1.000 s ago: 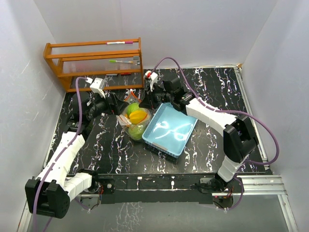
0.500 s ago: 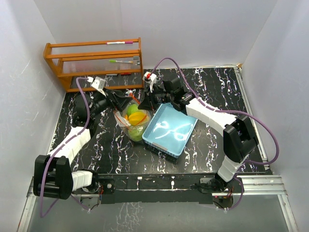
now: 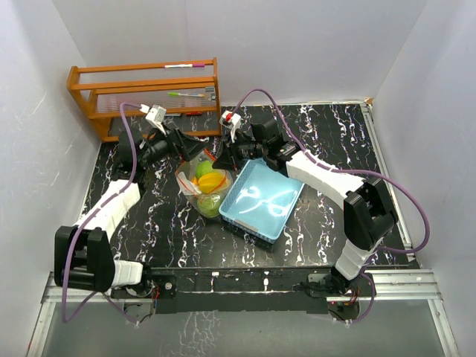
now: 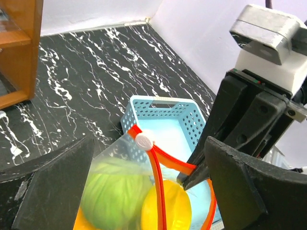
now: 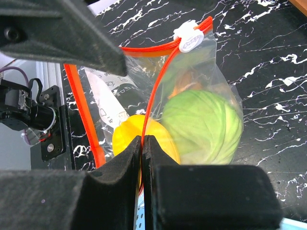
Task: Place the food in the zip-top bag and seal the zipper
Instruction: Adjust the zipper food storage bag at the center of the board.
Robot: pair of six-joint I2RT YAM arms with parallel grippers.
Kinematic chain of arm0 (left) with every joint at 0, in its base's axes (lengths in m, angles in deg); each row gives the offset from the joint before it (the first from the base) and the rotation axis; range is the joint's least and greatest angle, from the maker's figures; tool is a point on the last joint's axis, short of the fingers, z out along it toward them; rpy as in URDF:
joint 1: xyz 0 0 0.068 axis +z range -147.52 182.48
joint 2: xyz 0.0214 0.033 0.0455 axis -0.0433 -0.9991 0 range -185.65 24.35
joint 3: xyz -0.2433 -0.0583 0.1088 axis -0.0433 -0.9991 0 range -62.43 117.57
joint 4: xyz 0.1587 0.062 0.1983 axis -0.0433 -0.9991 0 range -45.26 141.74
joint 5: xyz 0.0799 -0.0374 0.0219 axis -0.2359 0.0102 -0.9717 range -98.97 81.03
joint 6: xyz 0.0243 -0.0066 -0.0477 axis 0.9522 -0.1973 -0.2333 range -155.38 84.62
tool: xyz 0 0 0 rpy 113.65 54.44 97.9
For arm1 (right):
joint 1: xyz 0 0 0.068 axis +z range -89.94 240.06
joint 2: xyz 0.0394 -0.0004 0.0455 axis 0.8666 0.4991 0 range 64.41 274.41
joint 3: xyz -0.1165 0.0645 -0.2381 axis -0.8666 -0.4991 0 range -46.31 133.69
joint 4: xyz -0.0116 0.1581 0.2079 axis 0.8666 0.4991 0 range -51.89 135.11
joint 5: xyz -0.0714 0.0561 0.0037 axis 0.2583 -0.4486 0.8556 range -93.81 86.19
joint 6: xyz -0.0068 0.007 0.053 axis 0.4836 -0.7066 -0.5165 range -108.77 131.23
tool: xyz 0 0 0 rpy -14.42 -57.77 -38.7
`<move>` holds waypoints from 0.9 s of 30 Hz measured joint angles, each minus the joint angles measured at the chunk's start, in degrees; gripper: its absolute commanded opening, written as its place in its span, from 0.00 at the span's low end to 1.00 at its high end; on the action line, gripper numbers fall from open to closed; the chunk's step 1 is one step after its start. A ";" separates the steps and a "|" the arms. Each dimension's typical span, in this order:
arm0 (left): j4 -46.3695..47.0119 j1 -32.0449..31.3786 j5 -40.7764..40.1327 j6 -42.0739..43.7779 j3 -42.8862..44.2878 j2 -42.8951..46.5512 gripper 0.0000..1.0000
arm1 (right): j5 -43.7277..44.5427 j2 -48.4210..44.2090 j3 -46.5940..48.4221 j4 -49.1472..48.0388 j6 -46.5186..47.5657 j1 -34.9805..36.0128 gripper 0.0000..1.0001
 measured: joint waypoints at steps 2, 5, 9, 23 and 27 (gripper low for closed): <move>-2.36 0.00 1.18 -1.07 2.78 -2.16 0.97 | -0.15 0.02 0.00 0.00 -0.02 0.00 0.08; -6.03 0.00 2.75 -2.40 6.12 -5.49 0.97 | -0.42 0.28 0.17 0.00 -0.07 0.00 0.08; -11.26 -0.02 2.99 -2.29 7.52 -7.56 0.97 | -0.57 0.76 0.39 0.07 -0.07 0.00 0.08; -16.63 -1.88 3.34 -2.19 8.52 -8.07 0.50 | -0.52 0.76 0.42 0.07 -0.15 0.00 0.08; -15.02 -2.32 4.85 -3.43 9.14 -9.16 0.27 | -0.55 0.87 0.63 0.20 -0.26 0.00 0.08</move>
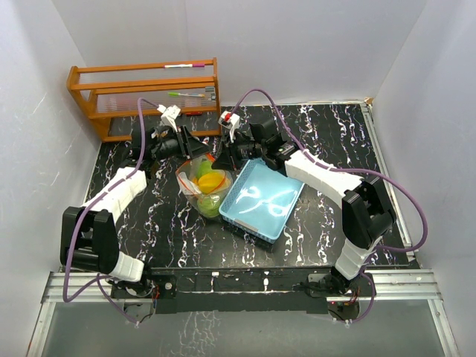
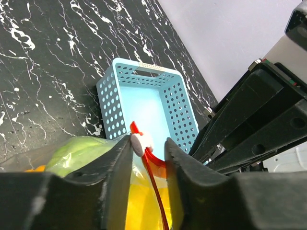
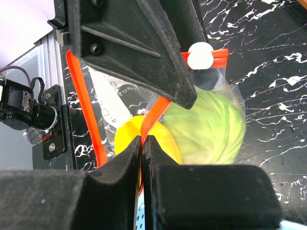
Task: Place the food in the zip-top bag and seal the zipper
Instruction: Adjust the zipper food storage bag at the center of the board.
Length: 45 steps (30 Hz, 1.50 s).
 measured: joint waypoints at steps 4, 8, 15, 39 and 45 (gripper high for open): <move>0.70 -0.11 0.11 -0.98 0.00 -0.17 0.00 | 0.15 0.00 0.13 0.20 0.00 0.00 0.08; 1.36 -0.24 -0.28 -1.70 0.00 -0.17 0.00 | 0.68 0.00 0.37 0.31 -0.31 0.00 0.19; 0.20 -0.24 -6.78 -3.19 0.00 0.39 0.00 | 8.57 -1.07 2.56 3.93 -4.46 0.11 0.64; -12.22 -0.24 -38.69 -8.26 -0.11 13.38 0.00 | 50.40 -9.09 -7.69 12.04 -13.68 29.09 0.71; -12.07 -0.24 -39.41 -8.48 -0.94 14.08 0.00 | 58.18 -7.98 -9.62 6.23 -14.64 28.24 0.69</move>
